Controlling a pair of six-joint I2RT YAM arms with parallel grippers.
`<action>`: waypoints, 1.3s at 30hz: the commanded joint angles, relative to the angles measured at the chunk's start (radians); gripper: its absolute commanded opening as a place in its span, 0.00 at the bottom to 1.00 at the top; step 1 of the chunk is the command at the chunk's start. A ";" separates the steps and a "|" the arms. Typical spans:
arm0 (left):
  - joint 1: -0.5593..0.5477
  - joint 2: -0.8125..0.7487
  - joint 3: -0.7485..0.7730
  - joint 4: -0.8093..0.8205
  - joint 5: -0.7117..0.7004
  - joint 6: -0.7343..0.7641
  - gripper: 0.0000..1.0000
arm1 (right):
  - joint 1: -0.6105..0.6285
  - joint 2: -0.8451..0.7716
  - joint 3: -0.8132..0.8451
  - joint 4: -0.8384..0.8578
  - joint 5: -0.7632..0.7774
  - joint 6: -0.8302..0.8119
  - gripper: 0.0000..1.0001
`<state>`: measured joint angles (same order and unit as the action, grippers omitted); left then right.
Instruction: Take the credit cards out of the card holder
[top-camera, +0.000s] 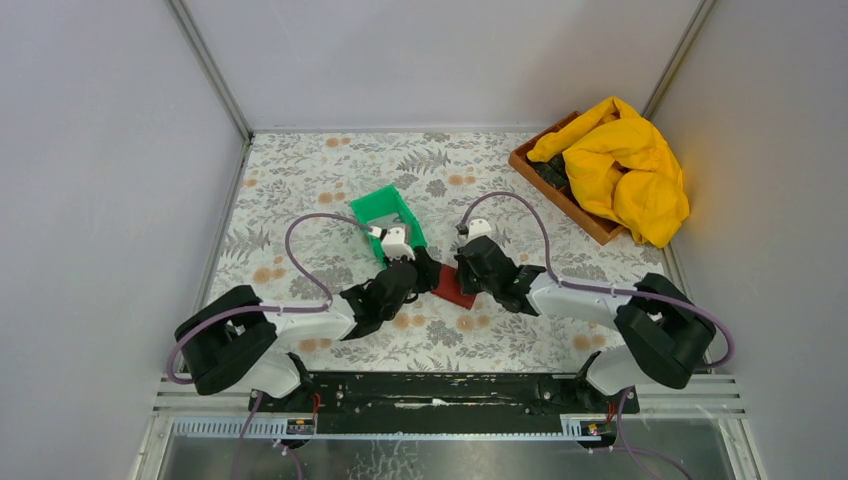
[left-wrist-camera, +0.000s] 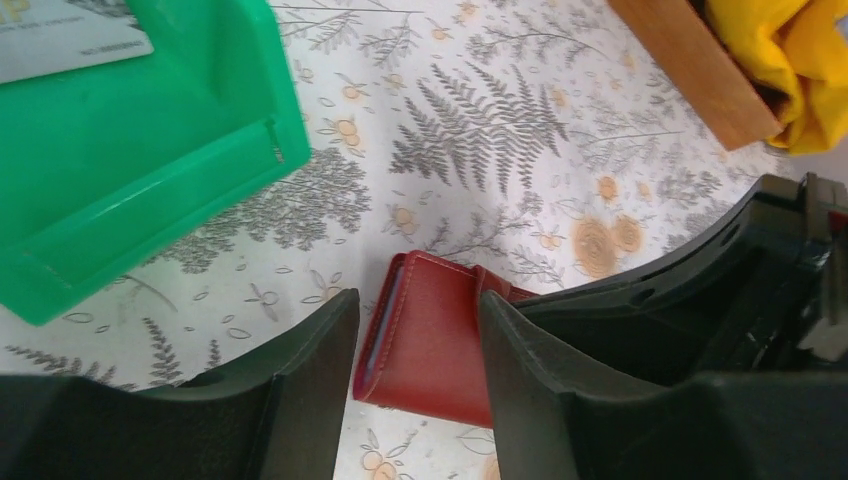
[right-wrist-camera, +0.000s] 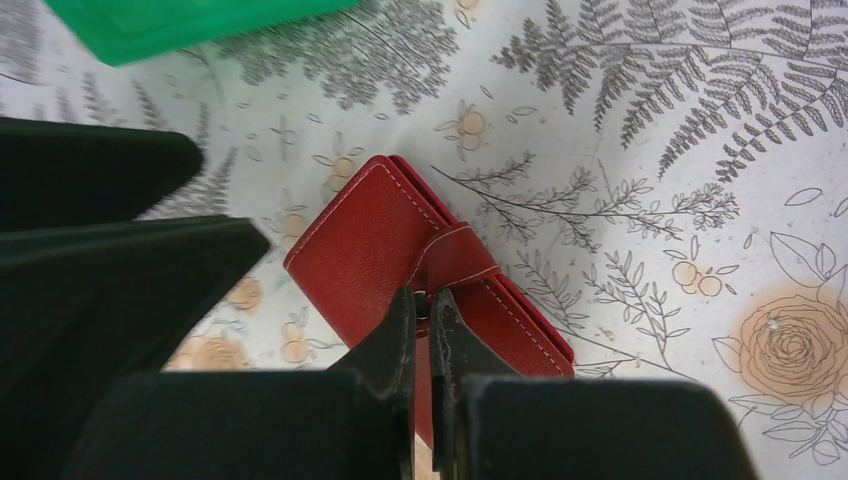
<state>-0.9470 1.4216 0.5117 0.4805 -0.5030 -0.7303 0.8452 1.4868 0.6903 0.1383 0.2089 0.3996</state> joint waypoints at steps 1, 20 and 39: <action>0.004 -0.017 -0.022 0.129 0.090 -0.011 0.53 | -0.002 -0.092 0.004 0.021 -0.063 0.057 0.00; 0.016 0.173 0.002 0.178 0.331 -0.196 0.00 | -0.014 -0.168 0.012 0.001 -0.074 0.097 0.00; 0.056 0.205 0.012 0.193 0.389 -0.204 0.01 | -0.059 -0.279 -0.016 -0.009 -0.154 0.124 0.00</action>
<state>-0.8955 1.6650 0.5083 0.6441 -0.1123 -0.9653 0.8051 1.2716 0.6693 0.1055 0.0654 0.5182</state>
